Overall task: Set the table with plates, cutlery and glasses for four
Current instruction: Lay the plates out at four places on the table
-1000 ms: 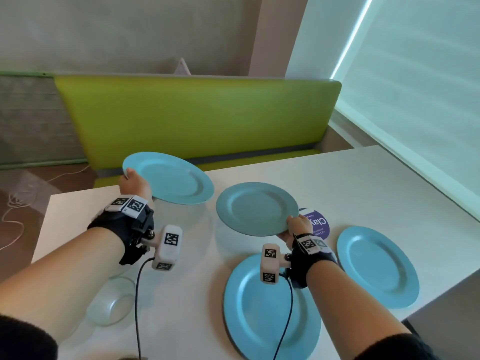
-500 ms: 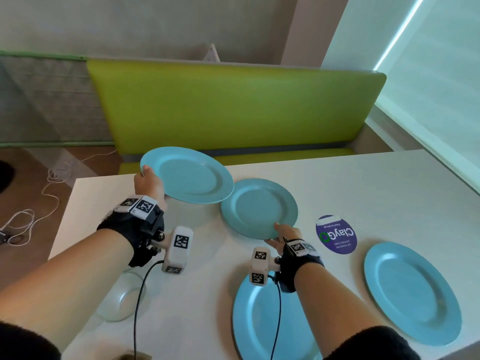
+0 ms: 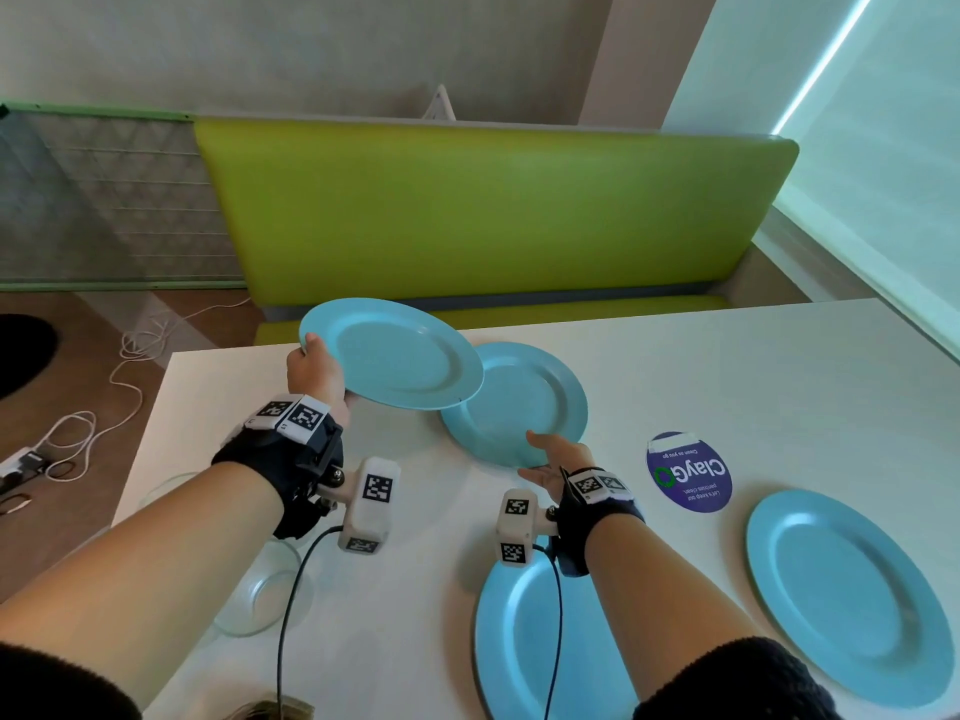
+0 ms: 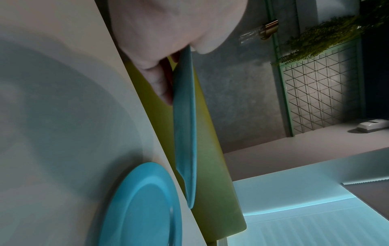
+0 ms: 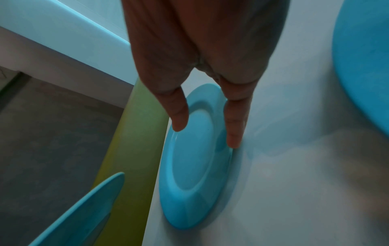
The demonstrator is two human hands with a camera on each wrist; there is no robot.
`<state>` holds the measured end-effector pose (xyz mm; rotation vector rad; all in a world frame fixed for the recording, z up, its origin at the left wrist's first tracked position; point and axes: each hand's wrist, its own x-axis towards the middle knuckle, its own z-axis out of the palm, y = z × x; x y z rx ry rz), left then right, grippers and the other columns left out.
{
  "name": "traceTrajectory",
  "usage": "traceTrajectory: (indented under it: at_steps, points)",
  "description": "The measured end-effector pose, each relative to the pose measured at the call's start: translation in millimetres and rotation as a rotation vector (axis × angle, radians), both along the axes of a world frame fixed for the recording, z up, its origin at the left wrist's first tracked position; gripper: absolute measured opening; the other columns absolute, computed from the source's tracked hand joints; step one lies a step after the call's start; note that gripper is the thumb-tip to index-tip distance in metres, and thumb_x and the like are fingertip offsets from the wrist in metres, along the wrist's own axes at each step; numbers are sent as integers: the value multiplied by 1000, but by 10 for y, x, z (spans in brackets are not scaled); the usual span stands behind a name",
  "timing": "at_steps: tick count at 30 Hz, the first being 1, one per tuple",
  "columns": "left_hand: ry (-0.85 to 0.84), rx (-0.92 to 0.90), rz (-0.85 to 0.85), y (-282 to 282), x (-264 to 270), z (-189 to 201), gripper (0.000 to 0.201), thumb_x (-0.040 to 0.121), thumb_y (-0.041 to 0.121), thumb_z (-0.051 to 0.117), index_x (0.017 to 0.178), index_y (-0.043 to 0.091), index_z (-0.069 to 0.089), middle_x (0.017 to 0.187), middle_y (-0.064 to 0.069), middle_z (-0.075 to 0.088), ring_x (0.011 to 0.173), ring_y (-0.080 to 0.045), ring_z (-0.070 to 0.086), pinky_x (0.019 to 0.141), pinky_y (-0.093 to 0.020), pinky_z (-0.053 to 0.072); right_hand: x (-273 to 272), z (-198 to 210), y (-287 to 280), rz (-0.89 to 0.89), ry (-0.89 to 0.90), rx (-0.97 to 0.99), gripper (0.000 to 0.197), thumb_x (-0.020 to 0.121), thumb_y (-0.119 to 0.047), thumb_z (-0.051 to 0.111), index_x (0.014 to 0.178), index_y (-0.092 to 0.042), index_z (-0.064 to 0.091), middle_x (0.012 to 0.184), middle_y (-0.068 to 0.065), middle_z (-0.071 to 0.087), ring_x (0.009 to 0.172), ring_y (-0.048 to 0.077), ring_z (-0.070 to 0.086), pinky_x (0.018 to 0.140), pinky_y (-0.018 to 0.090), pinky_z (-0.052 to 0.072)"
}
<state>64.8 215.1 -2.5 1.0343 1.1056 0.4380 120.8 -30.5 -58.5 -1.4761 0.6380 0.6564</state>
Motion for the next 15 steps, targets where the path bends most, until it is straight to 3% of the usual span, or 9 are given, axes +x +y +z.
traceTrajectory:
  at_steps: [3,8,10,12,15]
  points:
    - [-17,-2,-6,-32,-12,26,46,100,39,30,137,15,41,133,-12,54,114,-31,59,75,-38,51,8,24,0,36,-24,-43,49,85,-7,67,129,3,48,113,20,53,99,35,58,82,36,55]
    - [-32,-4,-18,-115,-21,35,46,100,40,30,137,15,40,132,-13,54,114,-32,58,76,-39,51,-23,126,-20,161,-33,-151,47,87,-6,64,130,1,46,132,20,48,110,37,54,95,41,51]
    - [-37,-11,-31,-176,-14,43,46,100,39,30,137,15,40,132,-13,54,114,-32,58,75,-39,50,-27,184,-22,195,-49,-188,45,90,-8,60,131,2,45,126,21,49,91,35,56,97,46,49]
    - [-39,-19,-50,-256,6,45,45,100,39,31,137,15,40,132,-12,54,115,-32,58,75,-40,50,-19,224,-22,166,-83,-176,43,91,-12,59,129,4,46,108,20,52,78,30,54,92,48,52]
    - [-35,-26,-111,-409,69,54,45,100,37,30,138,14,40,133,-12,53,116,-32,56,77,-41,50,-16,351,-38,87,-99,-17,38,95,-24,54,122,2,45,84,14,52,69,25,56,72,42,54]
